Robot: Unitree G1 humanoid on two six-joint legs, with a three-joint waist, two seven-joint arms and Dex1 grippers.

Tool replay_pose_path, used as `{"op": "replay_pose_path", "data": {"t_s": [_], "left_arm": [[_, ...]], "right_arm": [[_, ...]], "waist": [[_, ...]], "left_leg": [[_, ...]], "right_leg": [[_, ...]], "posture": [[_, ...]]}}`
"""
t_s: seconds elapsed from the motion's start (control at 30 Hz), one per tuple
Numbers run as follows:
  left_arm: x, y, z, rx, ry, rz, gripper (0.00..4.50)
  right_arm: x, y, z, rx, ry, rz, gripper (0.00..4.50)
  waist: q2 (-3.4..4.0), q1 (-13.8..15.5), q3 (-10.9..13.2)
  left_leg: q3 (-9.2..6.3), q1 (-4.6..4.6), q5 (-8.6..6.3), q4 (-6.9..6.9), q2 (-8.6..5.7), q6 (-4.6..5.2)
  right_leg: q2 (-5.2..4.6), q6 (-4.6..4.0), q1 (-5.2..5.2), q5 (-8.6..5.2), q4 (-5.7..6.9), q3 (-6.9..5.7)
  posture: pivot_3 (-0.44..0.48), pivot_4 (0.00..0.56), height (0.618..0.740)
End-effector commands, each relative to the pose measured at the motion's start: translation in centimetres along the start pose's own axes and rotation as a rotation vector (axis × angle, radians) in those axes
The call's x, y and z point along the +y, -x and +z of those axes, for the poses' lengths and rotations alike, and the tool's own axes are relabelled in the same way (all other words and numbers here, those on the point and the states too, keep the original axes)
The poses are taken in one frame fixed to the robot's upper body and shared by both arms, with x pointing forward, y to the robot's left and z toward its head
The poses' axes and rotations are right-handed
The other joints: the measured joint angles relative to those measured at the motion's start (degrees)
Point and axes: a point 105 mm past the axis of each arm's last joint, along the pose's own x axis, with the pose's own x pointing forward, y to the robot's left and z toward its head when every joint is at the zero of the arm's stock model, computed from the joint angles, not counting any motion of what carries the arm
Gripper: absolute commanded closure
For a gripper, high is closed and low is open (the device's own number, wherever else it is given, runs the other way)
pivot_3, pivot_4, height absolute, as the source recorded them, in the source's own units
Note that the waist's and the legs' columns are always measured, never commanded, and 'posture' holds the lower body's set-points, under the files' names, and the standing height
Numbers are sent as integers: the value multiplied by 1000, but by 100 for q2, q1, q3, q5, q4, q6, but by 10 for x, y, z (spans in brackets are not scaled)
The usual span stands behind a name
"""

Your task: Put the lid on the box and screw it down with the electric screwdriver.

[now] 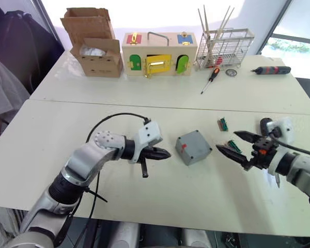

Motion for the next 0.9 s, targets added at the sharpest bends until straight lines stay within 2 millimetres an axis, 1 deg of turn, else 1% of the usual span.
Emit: {"op": "replay_pose_path", "data": {"t_s": [0.03,0.2,0.27,0.37,0.53,0.7,0.9], "left_arm": [[11,-15,0,-9,-36,53,4500],[20,-37,13,-58,-40,68,4500],[19,-43,20,-80,-40,56,4500],[20,-48,24,-86,-45,57,4500],[19,-50,24,-84,-56,58,4500],[19,-49,23,-79,-61,58,4500],[22,-49,22,-77,-64,69,4500]], "right_arm": [[21,-9,2,29,89,125,18],[22,-25,-11,76,130,166,18],[22,-29,-12,78,138,173,18],[25,-32,-12,76,138,188,18],[31,-31,-12,74,119,212,18],[42,-28,-13,78,78,246,18],[43,-28,-14,85,67,235,18]], "waist": [[0,22,0],[-6,10,2],[-6,9,2],[-6,8,2],[-6,11,2],[-6,10,2],[-6,13,2]], "left_leg": [[0,0,0,1,-1,0],[-2,-5,-3,11,-9,5],[-1,-5,-3,11,-9,5],[-3,-5,-3,7,-6,4],[-3,-5,-2,7,-6,4],[-3,-5,-2,7,-5,4],[-3,-5,-2,7,-5,4]], "right_leg": [[0,0,2,0,0,0],[-5,0,6,0,-5,0],[-5,0,5,0,-7,-1],[-4,0,1,0,-5,-3],[-4,0,1,0,-4,-3],[-4,0,1,0,-4,-3],[-4,0,0,0,-4,-3]], "posture": [[0,150,739],[0,150,739],[0,150,739],[0,150,739],[0,150,739],[0,150,739],[0,150,739]]}}
